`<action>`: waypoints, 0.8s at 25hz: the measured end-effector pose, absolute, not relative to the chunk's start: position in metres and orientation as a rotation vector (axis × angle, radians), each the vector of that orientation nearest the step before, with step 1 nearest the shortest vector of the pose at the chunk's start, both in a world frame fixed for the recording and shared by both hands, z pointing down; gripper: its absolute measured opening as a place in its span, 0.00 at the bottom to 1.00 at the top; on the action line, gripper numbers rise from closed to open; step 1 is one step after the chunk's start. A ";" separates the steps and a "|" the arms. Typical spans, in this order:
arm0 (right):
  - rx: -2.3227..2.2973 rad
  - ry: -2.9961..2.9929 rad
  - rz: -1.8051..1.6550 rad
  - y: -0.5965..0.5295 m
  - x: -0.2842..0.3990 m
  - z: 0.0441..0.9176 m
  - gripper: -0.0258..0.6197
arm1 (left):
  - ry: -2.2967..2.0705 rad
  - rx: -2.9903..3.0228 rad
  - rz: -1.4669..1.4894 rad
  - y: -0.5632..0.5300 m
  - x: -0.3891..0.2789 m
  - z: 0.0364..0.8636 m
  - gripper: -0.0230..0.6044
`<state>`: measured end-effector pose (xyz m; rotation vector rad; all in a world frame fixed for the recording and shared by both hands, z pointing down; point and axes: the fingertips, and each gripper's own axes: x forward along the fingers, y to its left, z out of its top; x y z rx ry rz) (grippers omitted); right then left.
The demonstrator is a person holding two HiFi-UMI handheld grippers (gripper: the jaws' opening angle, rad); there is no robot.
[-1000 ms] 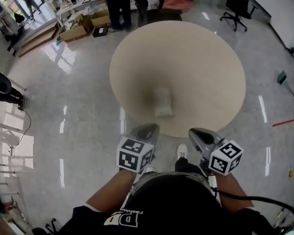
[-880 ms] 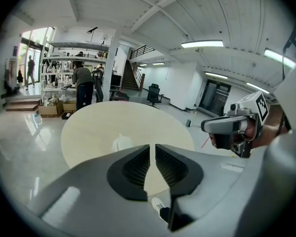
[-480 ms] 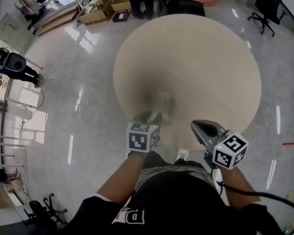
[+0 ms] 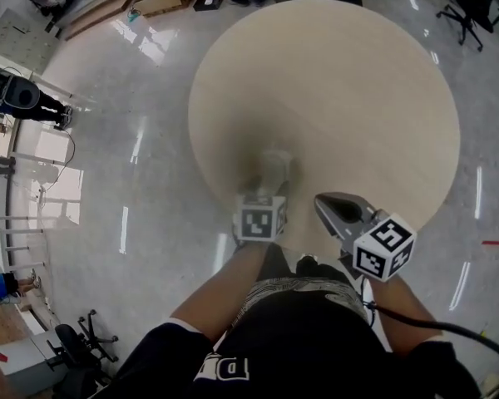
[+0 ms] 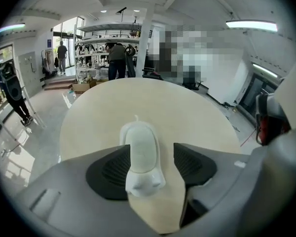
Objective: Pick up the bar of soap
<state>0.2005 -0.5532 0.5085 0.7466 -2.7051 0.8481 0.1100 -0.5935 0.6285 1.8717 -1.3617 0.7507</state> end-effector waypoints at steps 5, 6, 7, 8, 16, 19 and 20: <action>0.759 -2.690 0.883 -0.572 0.193 0.519 0.05 | -1.347 1.853 0.830 -0.612 0.110 0.650 0.50; 0.761 -2.684 0.888 -0.575 0.191 0.522 0.05 | -1.352 1.849 0.840 -0.615 0.107 0.653 0.50; 0.763 -2.679 0.894 -0.578 0.190 0.526 0.05 | -1.359 1.847 0.846 -0.617 0.104 0.655 0.50; 0.766 -2.675 0.900 -0.580 0.190 0.529 0.05 | -1.366 1.848 0.851 -0.619 0.102 0.657 0.50; 0.795 -2.658 0.920 -0.591 0.193 0.535 0.05 | -1.326 1.813 0.902 -0.626 0.100 0.674 0.51; 0.800 -2.652 0.923 -0.591 0.190 0.534 0.05 | -1.318 1.824 0.939 -0.625 0.103 0.669 0.52; 0.798 -2.652 0.921 -0.591 0.189 0.534 0.05 | -1.319 1.828 0.948 -0.625 0.103 0.669 0.53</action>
